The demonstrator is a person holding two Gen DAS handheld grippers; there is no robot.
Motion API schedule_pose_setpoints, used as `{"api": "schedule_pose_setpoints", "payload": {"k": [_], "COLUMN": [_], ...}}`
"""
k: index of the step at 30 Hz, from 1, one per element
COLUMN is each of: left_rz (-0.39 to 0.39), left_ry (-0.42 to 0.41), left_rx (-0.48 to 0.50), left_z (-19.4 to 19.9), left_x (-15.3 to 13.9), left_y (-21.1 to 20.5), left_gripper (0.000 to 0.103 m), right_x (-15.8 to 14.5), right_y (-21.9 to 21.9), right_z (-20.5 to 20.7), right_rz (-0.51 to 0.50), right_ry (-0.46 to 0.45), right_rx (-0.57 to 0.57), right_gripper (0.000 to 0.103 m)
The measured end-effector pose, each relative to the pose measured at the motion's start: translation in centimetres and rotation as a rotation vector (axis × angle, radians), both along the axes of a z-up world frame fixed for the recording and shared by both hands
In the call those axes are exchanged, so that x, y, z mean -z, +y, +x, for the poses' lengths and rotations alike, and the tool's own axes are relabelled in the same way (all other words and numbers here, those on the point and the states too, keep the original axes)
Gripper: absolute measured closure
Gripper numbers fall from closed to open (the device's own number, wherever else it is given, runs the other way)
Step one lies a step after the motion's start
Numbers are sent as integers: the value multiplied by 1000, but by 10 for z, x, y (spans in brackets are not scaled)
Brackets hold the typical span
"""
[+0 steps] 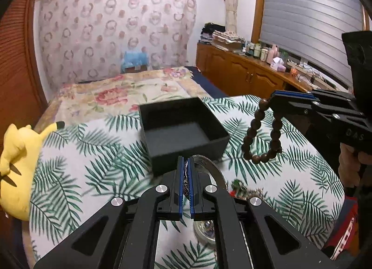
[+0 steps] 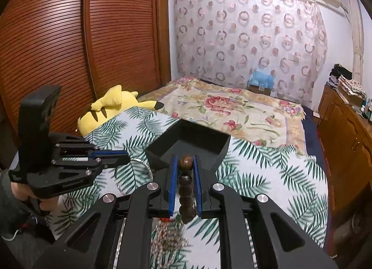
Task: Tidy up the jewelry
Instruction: 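Drop the bead bracelet into the black box with the right tool while the left tool grasps the silver bangle, then carry the silver bangle into the black box and open the left tool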
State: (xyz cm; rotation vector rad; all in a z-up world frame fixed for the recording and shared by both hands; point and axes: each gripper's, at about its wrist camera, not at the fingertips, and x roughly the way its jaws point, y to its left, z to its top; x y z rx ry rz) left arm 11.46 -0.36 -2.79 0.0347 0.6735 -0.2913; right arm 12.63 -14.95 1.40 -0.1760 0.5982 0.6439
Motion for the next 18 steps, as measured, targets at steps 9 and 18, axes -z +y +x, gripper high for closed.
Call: {"api": "schedule_pose_setpoints", "payload": {"k": [9, 18], "left_rz": [24, 45], "left_ry": [-41, -44], "left_rx": [-31, -50], "left_z": [23, 48], "left_x": [-22, -27], "left_y": [7, 3], "left_gripper": [101, 101], "right_x": [-13, 4], "right_y": [25, 28], "right_z": [49, 83], "right_rz": [15, 29], "right_ry": [19, 94], "right_rx": [3, 49], "right_gripper": [88, 77]}}
